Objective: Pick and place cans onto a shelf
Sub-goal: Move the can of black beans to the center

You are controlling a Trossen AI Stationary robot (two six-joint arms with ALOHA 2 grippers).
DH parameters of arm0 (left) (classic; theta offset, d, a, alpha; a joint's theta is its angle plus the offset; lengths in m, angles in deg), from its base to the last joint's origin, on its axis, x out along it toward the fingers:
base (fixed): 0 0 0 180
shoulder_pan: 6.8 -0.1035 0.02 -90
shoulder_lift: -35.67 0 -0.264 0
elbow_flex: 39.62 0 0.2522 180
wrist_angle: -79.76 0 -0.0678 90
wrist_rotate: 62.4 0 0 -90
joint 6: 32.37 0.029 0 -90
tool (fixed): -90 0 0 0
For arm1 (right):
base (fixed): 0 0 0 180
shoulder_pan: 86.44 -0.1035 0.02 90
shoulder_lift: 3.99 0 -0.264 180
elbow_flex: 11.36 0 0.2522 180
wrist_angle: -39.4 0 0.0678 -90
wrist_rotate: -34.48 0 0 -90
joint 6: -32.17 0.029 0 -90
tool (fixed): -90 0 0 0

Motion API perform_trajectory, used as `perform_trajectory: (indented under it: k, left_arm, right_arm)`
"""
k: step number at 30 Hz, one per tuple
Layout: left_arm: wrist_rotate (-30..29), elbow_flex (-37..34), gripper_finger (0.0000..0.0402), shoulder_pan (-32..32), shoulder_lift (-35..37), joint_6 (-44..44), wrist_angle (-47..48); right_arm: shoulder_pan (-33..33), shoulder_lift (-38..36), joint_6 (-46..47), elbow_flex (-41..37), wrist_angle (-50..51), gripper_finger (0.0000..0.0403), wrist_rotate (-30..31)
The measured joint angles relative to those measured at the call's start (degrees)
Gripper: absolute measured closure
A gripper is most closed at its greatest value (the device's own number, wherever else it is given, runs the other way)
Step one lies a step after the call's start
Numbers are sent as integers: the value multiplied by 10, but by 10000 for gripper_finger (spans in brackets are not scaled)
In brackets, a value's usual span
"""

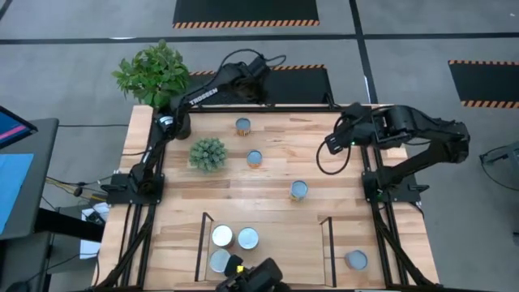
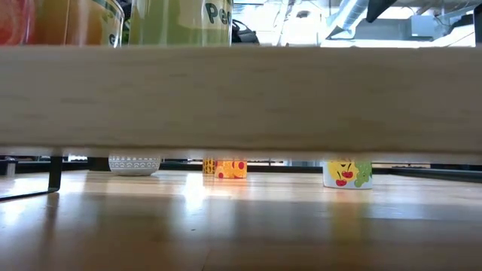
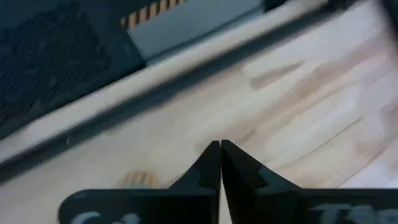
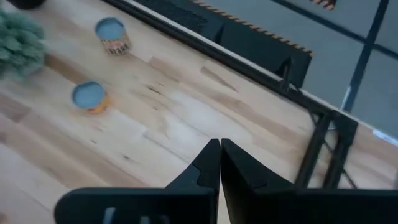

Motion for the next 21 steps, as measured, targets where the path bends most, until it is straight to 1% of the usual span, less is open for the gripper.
perform_trajectory:
  k: [3, 5, 8, 12, 18, 21]
  left_arm:
    - [-40, 1, 401, 2, -4, -9, 21]
    - [-83, -2, 401, 1, -12, -15, 45]
    - [-111, -2, 401, 0, -27, -37, 92]
    - [-112, -3, 401, 7, -50, -54, 134]
    - [-120, -3, 401, 30, -61, -57, 132]
    - [-144, -3, 401, 40, -61, -65, 141]
  right_arm:
    - [14, -7, 1, 0, -1, 365, -1]
    - [23, -12, 1, 0, -2, 365, -1]
    - [41, -17, 0, 0, -2, 365, -3]
    - [63, -21, -5, 0, -3, 365, -25]
    - [83, -21, -10, 0, -1, 365, -65]
    - [90, -21, -26, 0, -1, 365, -87]
